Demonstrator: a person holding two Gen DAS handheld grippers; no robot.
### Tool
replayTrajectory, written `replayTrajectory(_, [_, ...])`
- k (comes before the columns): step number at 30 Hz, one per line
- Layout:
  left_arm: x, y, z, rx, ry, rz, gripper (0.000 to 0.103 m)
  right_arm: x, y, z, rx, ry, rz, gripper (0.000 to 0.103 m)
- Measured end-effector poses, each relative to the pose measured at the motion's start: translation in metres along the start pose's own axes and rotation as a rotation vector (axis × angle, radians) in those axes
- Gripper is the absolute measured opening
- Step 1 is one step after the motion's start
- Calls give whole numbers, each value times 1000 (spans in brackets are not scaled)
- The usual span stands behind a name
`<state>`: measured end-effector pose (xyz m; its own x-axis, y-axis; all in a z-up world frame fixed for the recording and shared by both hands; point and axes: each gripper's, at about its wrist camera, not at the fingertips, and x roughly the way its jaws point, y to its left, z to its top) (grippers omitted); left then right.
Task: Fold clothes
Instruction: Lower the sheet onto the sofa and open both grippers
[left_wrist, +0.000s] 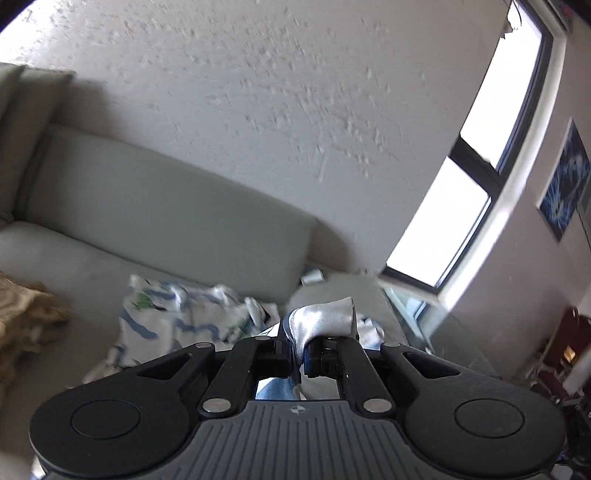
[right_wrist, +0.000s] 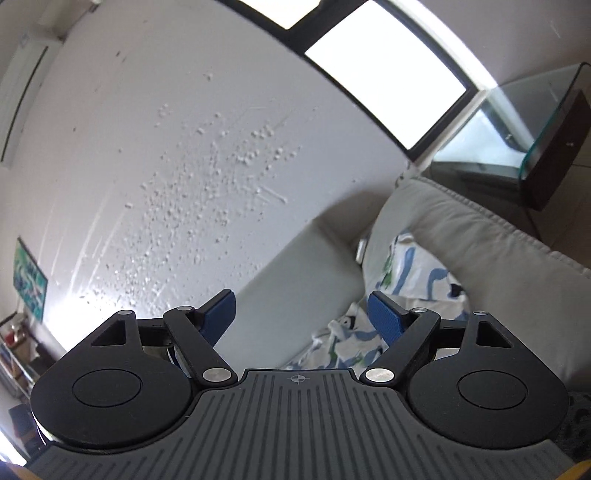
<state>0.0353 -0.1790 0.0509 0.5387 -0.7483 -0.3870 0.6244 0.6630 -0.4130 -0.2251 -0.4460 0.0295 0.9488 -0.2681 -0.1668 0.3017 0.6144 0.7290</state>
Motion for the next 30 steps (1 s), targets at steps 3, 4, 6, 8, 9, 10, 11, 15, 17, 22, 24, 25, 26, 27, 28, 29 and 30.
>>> replayTrajectory(3, [41,-16,-24,4,53,-18,5,-3,-14,3,21,-5,-20,84])
replayTrajectory(4, [53,-22,-33,9,64,-23,5,-3,-18,3,26,-3,-26,84])
replayTrajectory(6, [76,-30,-49,-4,98,-40,5,-5,-24,4,29,-5,-39,84])
replayTrajectory(8, [92,-28,-61,-21,135,-52,5,-5,-29,5,24,-8,-54,84])
replayTrajectory(9, [96,-28,-68,-6,157,-39,5,-4,-31,5,21,-7,-59,84])
replayTrajectory(10, [101,-27,-73,18,195,-21,7,-3,-33,5,19,-7,-65,84])
replayTrajectory(11, [107,-27,-80,41,245,-2,17,-1,-34,5,15,0,-70,84])
replayTrajectory(15, [105,-22,-105,144,392,13,52,14,-39,1,-9,77,-110,84])
replayTrajectory(17, [90,-24,-115,219,413,-45,61,21,-43,-2,-22,109,-140,85])
replayTrajectory(22, [47,-25,-126,327,378,-143,72,43,-61,4,6,108,-231,85])
replayTrajectory(24, [38,-17,-127,308,366,-138,72,52,-66,9,17,101,-259,85])
replayTrajectory(25, [37,-12,-127,290,364,-124,72,57,-68,11,17,94,-266,85])
replayTrajectory(26, [38,-6,-128,271,364,-109,72,63,-71,14,15,92,-274,85])
replayTrajectory(27, [40,-1,-128,252,366,-90,71,69,-74,17,14,90,-282,85])
replayTrajectory(28, [43,4,-129,231,372,-73,70,76,-77,18,20,109,-291,85])
replayTrajectory(29, [46,9,-130,209,379,-62,68,83,-81,20,27,128,-299,85])
replayTrajectory(30, [48,14,-130,187,386,-51,66,90,-84,21,33,148,-308,83])
